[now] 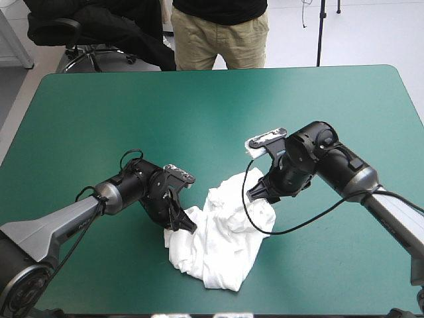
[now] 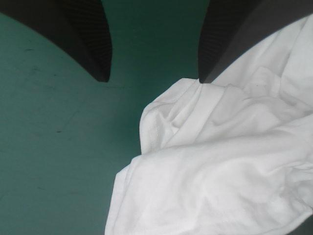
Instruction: Fold the cloth
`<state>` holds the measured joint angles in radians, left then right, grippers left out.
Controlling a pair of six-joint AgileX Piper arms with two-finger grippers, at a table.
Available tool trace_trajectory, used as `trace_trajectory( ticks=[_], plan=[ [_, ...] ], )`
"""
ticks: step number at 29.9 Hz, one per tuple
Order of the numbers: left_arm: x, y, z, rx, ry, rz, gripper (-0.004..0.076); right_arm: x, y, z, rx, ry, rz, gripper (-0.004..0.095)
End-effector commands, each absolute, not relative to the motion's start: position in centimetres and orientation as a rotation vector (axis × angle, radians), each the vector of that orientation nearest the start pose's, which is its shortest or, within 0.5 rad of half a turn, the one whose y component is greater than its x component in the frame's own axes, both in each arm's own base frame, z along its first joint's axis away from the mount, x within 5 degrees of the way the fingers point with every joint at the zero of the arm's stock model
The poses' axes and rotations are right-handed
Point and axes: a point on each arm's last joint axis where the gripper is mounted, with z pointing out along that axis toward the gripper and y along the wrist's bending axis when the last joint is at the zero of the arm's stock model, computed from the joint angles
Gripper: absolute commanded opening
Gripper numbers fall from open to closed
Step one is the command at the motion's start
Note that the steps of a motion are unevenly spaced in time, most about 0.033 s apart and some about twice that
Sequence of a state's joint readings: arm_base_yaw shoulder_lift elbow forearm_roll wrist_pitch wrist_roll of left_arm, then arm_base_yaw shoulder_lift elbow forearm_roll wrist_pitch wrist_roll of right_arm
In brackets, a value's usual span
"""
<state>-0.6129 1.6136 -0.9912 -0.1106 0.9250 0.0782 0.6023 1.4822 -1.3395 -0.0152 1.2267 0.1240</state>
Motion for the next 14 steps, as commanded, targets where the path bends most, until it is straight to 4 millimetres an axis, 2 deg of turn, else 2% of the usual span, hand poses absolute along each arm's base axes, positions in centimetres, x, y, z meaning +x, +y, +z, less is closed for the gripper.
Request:
trace_trajectory(
  ticks=[1,6,14],
  plan=[
    [22.5,-17.7,20.6,0.887,2.937,-0.273,-0.0017,24.1,16.3,32.4,-0.667,2.734,0.14,0.0496],
    [22.5,-17.7,20.6,0.887,2.937,-0.273,-0.0017,24.0,16.2,29.1,-0.671,2.737,0.135,0.0459],
    [22.6,-17.7,20.6,0.883,2.929,-0.275,-0.0017,24.5,16.5,25.5,-0.659,2.746,0.137,0.0439]
  ],
)
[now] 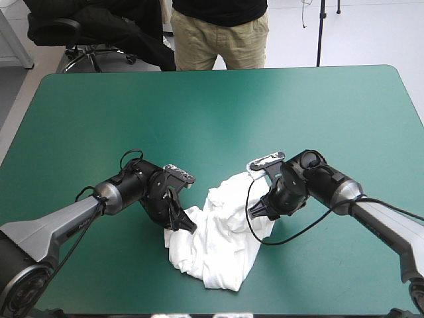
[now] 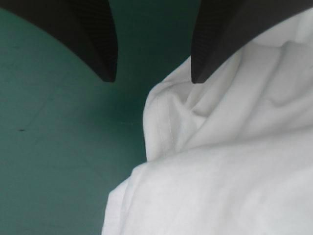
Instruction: Fold the cloth
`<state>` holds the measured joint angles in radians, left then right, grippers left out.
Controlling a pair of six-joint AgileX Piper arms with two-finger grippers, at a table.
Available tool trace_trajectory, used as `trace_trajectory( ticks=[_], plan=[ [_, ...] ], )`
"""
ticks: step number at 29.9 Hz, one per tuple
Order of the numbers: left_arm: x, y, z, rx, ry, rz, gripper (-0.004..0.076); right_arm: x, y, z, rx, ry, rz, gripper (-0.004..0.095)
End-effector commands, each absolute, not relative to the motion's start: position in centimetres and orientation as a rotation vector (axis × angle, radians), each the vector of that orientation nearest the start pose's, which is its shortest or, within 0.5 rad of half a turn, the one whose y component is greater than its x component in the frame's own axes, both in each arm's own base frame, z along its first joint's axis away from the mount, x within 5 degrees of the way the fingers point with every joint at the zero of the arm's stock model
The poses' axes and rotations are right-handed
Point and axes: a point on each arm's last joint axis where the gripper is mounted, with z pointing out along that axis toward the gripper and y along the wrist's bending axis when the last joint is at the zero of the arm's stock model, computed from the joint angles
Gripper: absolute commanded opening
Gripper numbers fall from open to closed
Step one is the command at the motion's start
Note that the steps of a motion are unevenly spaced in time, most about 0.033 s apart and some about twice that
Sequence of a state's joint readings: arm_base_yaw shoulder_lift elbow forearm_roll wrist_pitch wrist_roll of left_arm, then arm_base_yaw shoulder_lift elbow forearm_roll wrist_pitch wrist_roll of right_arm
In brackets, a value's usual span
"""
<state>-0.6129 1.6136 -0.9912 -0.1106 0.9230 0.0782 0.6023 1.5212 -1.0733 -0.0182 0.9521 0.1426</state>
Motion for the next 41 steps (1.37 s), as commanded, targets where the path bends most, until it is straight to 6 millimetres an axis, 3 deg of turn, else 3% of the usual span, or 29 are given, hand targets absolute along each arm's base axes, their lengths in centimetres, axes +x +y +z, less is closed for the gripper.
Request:
trace_trajectory(
  ticks=[1,10,12,16,21,25,29,35,41],
  plan=[
    [22.6,-17.7,20.6,0.883,2.929,-0.275,-0.0017,24.7,16.7,25.1,-0.67,2.753,0.136,0.0439],
    [22.6,-17.7,20.6,0.884,2.931,-0.275,-0.0017,26.2,17.3,21.2,-0.68,2.857,0.108,0.0394],
    [22.6,-17.7,20.6,0.886,2.93,-0.272,-0.0017,26.3,17.5,20.8,-0.677,2.873,0.13,0.0318],
    [22.6,-17.7,20.6,0.888,2.927,-0.267,-0.0017,26.3,17.7,20.6,-0.669,2.884,0.152,0.0006],
    [22.8,-17.0,21.7,0.833,2.901,-0.183,-0.0017,25.9,17.0,21.8,-0.679,2.872,0.102,-0.0017],
    [23.1,-16.2,24.8,0.789,2.809,-0.084,-0.0017,25.3,15.8,25.1,-0.584,2.769,0.059,-0.0018],
    [23.6,-15.1,29.3,0.725,2.676,-0.009,-0.0017,24.1,14.7,29.9,-0.545,2.625,0.089,-0.0018],
    [23.9,-11.8,37.5,0.528,2.491,-0.031,-0.0017,21.5,12.0,38.2,-0.457,2.383,0.092,-0.0018],
    [22.4,-9.1,46.5,0.421,2.228,-0.064,-0.0017,18.9,9.3,46.0,-0.394,2.118,0.057,-0.0018]
  ],
)
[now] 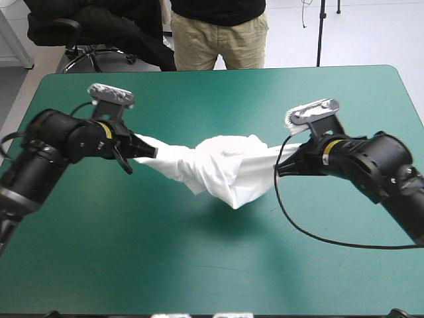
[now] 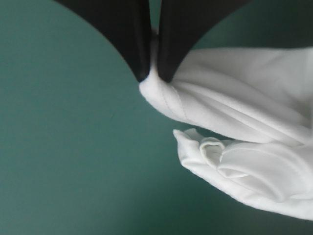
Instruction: Fold the cloth
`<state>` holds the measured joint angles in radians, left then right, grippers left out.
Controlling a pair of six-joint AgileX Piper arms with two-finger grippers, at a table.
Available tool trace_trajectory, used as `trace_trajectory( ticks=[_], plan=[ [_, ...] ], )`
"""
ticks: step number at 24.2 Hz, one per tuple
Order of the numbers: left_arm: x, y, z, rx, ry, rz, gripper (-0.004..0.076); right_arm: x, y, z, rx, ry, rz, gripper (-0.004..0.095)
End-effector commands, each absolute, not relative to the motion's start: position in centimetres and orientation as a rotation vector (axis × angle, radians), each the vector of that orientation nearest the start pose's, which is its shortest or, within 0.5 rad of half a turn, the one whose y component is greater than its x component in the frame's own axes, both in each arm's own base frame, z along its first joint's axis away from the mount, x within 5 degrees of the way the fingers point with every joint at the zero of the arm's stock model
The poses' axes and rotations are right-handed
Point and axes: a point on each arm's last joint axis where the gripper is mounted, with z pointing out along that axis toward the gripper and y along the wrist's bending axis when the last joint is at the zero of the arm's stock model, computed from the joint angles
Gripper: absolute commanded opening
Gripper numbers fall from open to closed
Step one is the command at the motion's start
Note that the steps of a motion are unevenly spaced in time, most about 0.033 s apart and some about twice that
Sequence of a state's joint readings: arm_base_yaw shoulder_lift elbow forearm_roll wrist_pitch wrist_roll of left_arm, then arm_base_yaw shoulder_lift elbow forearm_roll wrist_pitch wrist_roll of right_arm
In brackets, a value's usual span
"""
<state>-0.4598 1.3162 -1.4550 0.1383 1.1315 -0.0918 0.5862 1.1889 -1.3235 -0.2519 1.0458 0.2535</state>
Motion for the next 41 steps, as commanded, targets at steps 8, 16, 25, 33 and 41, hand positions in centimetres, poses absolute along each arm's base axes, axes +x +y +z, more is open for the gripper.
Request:
trace_trajectory(
  ticks=[8,16,25,33,41],
  plan=[
    [18.2,-7.0,57.1,0.354,1.852,-0.123,-0.0017,15.8,6.9,55.7,-0.388,1.771,0.05,-0.0018],
    [12.0,-4.3,64.9,0.276,1.448,-0.185,-0.0017,10.9,3.5,64.1,-0.337,1.407,-0.005,-0.0018],
    [9.9,-3.8,61.2,0.358,1.696,-0.209,-0.0017,8.6,1.8,61.9,-0.296,1.643,0.069,-0.0017],
    [13.3,-7.4,49.5,0.412,2.119,-0.446,-0.0017,11.7,5.2,49.3,-0.307,2.065,0.203,-0.0018],
    [19.9,-9.6,36.4,0.417,2.377,-0.28,-0.0017,17.7,9.1,38.5,-0.277,2.208,0.177,-0.0018]
  ],
)
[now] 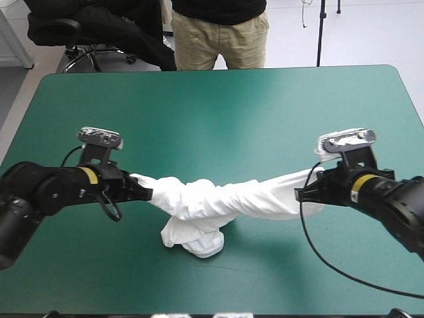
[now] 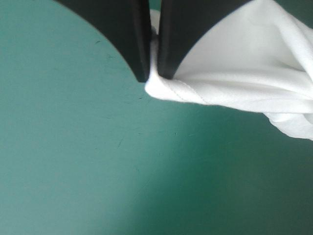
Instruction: Fold the cloth
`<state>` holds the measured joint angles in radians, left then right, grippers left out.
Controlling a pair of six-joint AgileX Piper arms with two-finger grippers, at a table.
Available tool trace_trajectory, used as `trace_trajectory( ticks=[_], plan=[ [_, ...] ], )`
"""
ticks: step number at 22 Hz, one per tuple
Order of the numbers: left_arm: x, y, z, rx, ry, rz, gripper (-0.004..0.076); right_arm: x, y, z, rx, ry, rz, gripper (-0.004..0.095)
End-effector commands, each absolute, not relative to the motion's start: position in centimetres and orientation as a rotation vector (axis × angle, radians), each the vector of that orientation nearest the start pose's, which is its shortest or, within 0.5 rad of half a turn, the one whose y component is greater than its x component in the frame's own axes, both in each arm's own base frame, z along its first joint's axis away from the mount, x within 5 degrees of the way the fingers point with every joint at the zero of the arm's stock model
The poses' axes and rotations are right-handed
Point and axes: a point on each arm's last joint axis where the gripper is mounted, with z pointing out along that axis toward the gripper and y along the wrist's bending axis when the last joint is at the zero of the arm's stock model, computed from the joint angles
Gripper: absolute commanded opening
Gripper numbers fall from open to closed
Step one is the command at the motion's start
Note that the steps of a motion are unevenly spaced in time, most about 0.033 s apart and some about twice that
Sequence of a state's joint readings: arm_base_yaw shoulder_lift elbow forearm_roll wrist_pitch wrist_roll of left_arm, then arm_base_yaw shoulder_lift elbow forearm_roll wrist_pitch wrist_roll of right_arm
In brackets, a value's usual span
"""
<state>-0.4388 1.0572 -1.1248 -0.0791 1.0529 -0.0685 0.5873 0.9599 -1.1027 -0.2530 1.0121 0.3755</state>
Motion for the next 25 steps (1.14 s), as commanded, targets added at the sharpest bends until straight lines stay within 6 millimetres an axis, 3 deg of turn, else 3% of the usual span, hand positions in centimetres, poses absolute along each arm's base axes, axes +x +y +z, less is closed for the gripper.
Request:
trace_trajectory(
  ticks=[1,4,5,8,12,15,18,22,25],
  plan=[
    [22.1,-10.1,34.6,0.444,2.399,-0.2,-0.0017,19.5,9.7,37.5,-0.243,2.23,0.14,-0.0018],
    [26.1,-11.1,32.4,0.461,2.412,-0.062,-0.0017,24.1,10.1,35.8,-0.15,2.261,0.119,-0.0018],
    [28.1,-11.7,31.1,0.472,2.441,-0.002,-0.0017,26.5,9.9,34.9,-0.123,2.294,0.106,-0.0018],
    [32.0,-12.0,28.5,0.444,2.517,0.039,-0.0017,31.1,8.8,32.8,-0.14,2.391,0.104,-0.0018],
    [35.3,-11.4,27.4,0.35,2.537,0.014,-0.0017,35.3,7.7,30.3,-0.073,2.463,0.089,-0.0018],
    [36.3,-11.4,27.3,0.317,2.498,-0.029,-0.0017,36.6,8.0,29.6,-0.105,2.487,0.082,-0.0009],
    [36.7,-11.7,26.5,0.325,2.507,-0.048,0.0043,36.9,8.4,28.7,-0.188,2.522,0.101,0.0168],
    [36.7,-12.0,26.2,0.39,2.52,-0.069,0.03,36.9,8.5,28.5,-0.197,2.535,0.105,0.0488],
    [36.6,-11.8,27.7,0.394,2.542,-0.045,0.0489,36.8,8.2,29.4,-0.238,2.539,0.049,0.0585]
  ],
)
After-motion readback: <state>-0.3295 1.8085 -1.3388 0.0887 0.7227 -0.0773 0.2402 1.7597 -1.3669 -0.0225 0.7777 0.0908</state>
